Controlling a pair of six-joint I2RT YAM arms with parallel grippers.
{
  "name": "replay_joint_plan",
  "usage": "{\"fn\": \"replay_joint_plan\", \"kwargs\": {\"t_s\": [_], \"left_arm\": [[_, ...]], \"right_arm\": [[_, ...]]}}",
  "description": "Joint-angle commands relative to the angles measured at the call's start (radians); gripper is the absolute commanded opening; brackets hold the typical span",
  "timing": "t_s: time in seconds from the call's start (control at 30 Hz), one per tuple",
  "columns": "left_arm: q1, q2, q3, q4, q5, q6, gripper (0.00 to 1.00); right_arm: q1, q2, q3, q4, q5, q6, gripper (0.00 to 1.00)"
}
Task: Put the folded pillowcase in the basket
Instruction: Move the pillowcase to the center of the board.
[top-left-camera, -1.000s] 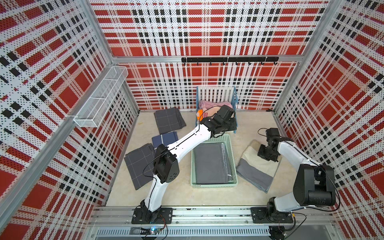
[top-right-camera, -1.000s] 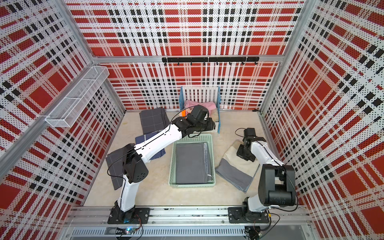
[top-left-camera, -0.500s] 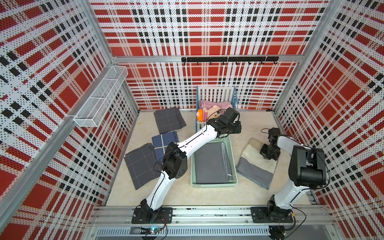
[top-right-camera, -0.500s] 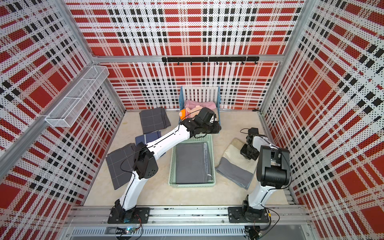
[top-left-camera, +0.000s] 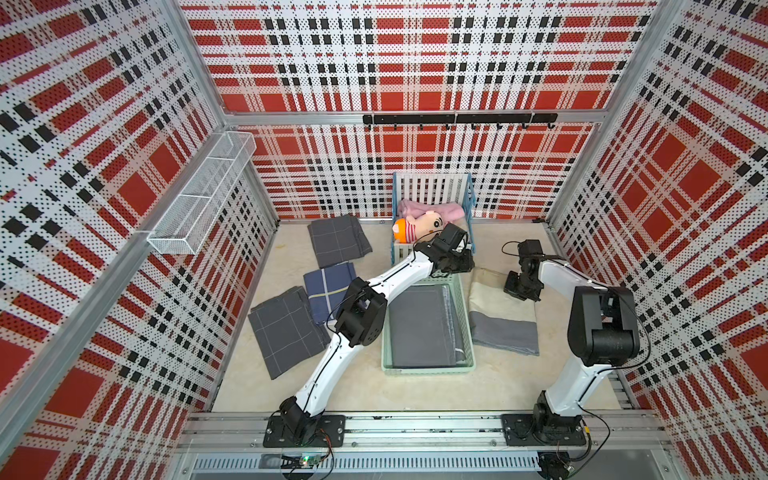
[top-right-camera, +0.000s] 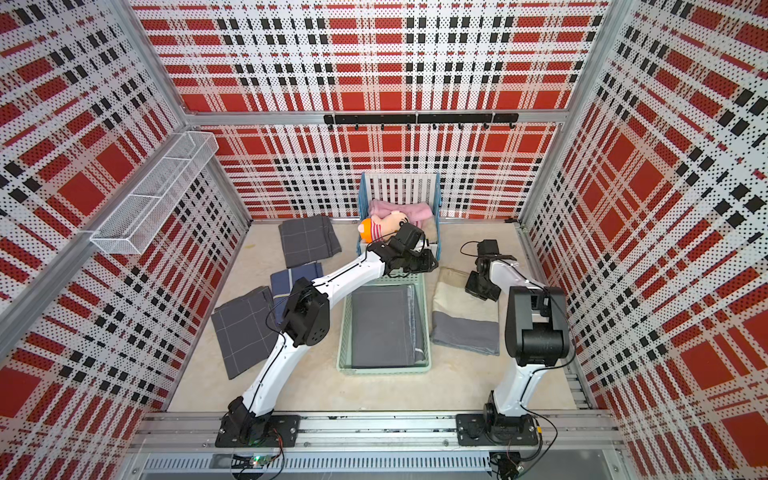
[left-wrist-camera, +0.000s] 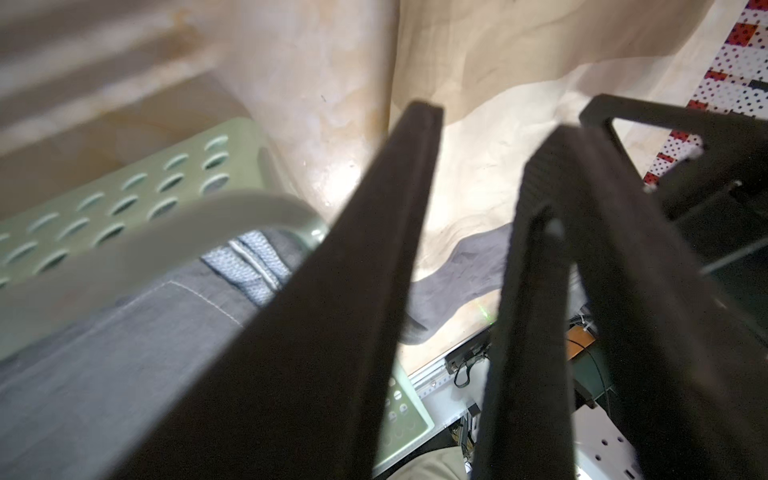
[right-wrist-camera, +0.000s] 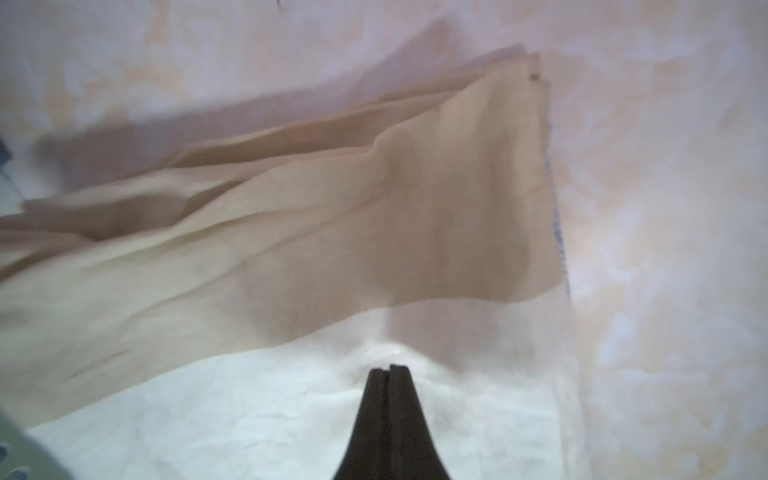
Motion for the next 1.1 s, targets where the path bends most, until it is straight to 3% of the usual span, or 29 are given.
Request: {"fn": "replay_joint_plan", "kwargs": {"t_s": [0.0,0.3,0.57,0.77,1.07], "left_arm": [[-0.016,0.039,0.049,0.048,0.043,-0.010,0.30],[-0.057,0.085,0.070,0.072,0.043,-0.048,0.30],[-0.111,0.076,0.037,0.073,-0.096,-0.113,0.29],[-0.124,0.057,-0.075,0.078,-0.149,-0.199,0.28],[-0.136,-0.073,-0.292,0.120,-0.272,-0.163,0.27]], "right_arm": [[-0.006,-0.131,0.001,-0.064,0.021,0.028,0.00],[-0.006,-0.287,-0.229,0.001,-0.117,0.089,0.00],[0.013,-0.162,-0.392,0.072,-0.196,0.182,0.00],[0.000,-0.171,-0.441,0.024,-0.195,0.158,0.00],[-0.049,-0.236,-0.458,-0.036,-0.220,0.081,0.00]]}}
